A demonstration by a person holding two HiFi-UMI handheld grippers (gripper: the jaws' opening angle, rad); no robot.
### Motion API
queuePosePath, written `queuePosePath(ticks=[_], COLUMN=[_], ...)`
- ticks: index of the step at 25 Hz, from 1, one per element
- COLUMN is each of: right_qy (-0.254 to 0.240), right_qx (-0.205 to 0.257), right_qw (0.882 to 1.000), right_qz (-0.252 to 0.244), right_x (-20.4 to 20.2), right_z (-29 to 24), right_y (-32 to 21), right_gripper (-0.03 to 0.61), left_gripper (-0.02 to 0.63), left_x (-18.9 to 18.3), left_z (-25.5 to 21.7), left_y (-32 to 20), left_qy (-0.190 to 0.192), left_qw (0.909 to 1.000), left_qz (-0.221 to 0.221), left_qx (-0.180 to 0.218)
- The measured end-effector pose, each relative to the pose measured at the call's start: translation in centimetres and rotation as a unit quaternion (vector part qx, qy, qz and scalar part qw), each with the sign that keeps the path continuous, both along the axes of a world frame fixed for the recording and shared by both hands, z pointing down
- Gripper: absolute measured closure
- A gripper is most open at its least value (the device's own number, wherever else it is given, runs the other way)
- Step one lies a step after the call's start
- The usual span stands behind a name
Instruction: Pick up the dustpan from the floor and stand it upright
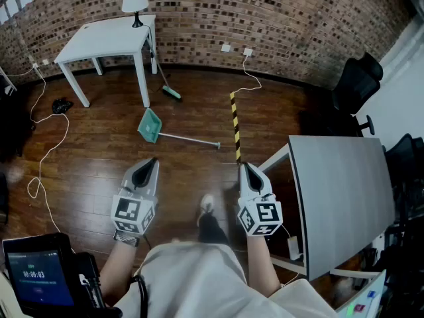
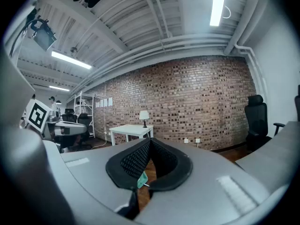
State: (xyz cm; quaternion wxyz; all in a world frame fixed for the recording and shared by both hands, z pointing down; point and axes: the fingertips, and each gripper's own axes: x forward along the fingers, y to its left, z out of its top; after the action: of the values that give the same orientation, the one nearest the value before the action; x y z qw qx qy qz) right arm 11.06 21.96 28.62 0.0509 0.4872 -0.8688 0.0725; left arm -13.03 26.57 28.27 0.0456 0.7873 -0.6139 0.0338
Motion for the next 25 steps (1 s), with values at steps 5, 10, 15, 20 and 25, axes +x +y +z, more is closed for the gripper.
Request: queuePosePath(ticks=[5, 10, 15, 20, 25], right_qy=[-0.008, -0.012, -0.016, -0.014, -0.014], right_qx=[0.001, 0.001, 0.005, 0.011, 0.006], right_qw=[1.0, 1.0, 1.0, 1.0, 1.0], right_qz=[0.0, -0.003, -0.008, -0.012, -0.02], right_x=[0.2, 1.1, 4.3, 7.1, 6.8], right_z=[1.4, 2.5, 1.9, 1.4, 1.7], right_y=[-5.5, -13.8, -23.4, -31.5, -36.1], right_gripper=[0.566, 0.566, 0.566, 0.566, 0.566], left_gripper=[0.617, 0.617, 0.617, 0.616, 0.616], left_x=[0.2, 0.8, 4.0, 6.1, 5.5], left_z=[1.5, 2.3, 1.3, 0.2, 0.7], left_y=[-5.2, -12.9, -22.7, -30.0, -33.7], left_qy=[-0.007, -0.011, -0.022, -0.033, -0.033], left_qw=[0.9999, 0.9999, 0.9997, 0.9994, 0.9992], left_qz=[0.003, -0.004, 0.004, 0.002, -0.01], left_qx=[-0.008, -0.012, -0.011, -0.009, -0.02])
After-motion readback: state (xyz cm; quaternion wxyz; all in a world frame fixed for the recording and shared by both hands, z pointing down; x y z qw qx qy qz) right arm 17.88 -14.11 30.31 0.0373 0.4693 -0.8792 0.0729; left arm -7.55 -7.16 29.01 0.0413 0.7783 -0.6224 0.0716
